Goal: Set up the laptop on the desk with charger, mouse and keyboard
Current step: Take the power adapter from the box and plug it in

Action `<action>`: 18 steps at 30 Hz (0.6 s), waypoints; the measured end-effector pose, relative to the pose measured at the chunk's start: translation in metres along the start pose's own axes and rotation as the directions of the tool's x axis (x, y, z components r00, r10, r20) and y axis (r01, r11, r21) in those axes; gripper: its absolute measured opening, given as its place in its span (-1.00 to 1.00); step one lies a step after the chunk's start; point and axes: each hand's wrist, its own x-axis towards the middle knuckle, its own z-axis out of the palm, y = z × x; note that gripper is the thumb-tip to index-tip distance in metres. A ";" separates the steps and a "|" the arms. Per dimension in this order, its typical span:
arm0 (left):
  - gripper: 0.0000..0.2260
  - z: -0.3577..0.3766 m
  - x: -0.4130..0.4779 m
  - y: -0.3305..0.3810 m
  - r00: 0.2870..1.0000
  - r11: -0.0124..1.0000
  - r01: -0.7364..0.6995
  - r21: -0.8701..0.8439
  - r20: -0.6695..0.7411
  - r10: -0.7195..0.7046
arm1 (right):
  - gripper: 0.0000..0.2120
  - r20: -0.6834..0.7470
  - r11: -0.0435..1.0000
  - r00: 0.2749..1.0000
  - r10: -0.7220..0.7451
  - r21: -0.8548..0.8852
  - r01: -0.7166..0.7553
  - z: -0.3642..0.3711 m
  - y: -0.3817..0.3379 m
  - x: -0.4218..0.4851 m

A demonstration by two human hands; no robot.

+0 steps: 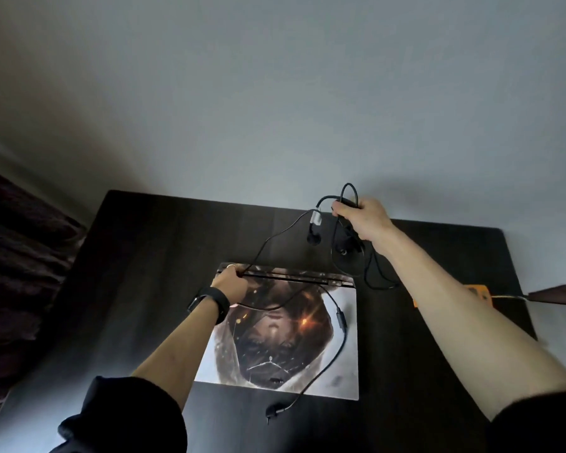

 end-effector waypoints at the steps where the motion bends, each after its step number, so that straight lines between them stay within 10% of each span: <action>1: -0.72 -0.005 0.005 -0.003 1.000 1.000 0.001 -0.022 -0.019 -0.001 | -0.77 -0.013 1.000 1.000 0.008 0.002 -0.008 0.008 -0.001 0.004; 12: -0.69 -0.051 0.059 -0.016 0.993 1.000 -0.025 -0.010 -0.112 0.024 | -0.63 -0.300 0.979 0.952 -0.063 -0.205 0.000 0.024 0.008 0.025; 18: -0.70 -0.059 0.083 -0.001 0.992 1.000 -0.017 0.026 -0.128 0.020 | -0.80 -0.162 0.987 0.975 0.151 0.085 -0.138 0.038 0.058 0.029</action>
